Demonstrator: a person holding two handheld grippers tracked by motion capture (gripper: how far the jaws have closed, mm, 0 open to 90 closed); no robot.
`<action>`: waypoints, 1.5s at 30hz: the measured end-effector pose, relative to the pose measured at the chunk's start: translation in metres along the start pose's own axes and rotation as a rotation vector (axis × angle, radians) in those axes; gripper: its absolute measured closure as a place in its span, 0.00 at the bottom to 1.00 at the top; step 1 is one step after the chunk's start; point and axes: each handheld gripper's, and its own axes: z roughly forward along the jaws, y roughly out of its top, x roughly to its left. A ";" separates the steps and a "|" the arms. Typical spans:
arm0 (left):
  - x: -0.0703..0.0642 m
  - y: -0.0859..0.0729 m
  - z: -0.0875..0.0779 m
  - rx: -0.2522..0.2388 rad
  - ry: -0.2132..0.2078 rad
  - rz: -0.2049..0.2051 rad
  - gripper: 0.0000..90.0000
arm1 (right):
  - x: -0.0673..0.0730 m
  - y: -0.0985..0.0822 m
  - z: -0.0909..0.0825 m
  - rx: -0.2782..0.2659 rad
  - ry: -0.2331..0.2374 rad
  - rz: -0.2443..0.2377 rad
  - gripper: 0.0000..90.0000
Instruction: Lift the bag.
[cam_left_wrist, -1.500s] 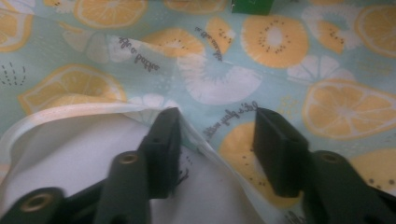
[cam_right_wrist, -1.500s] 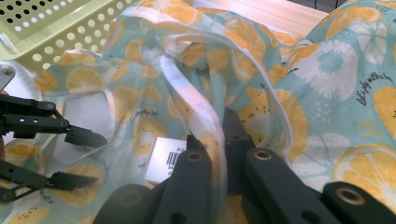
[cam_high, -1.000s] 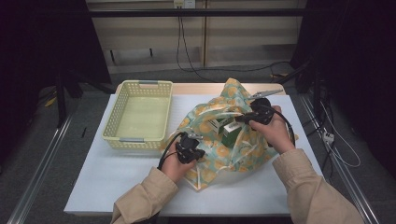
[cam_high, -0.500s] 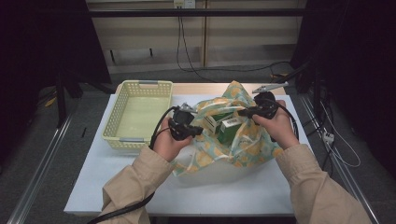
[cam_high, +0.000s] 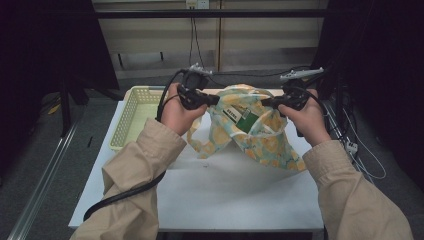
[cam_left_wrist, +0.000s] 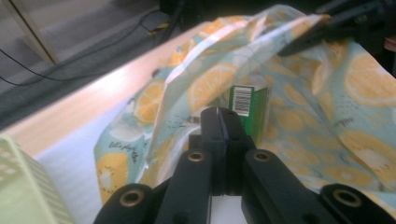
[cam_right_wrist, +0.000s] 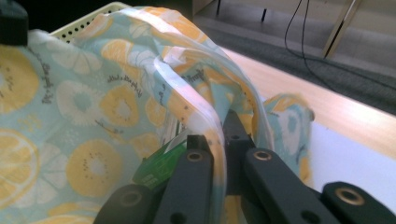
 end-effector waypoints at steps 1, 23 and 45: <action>0.001 0.006 -0.003 -0.004 0.009 0.004 1.00 | 0.000 0.004 -0.002 -0.007 -0.006 -0.004 1.00; 0.003 0.007 -0.014 -0.006 -0.046 -0.003 1.00 | 0.031 0.020 -0.003 -0.020 0.088 -0.062 1.00; -0.004 -0.023 -0.026 -0.008 -0.094 -0.004 0.49 | 0.074 0.002 0.002 0.011 0.264 -0.054 0.55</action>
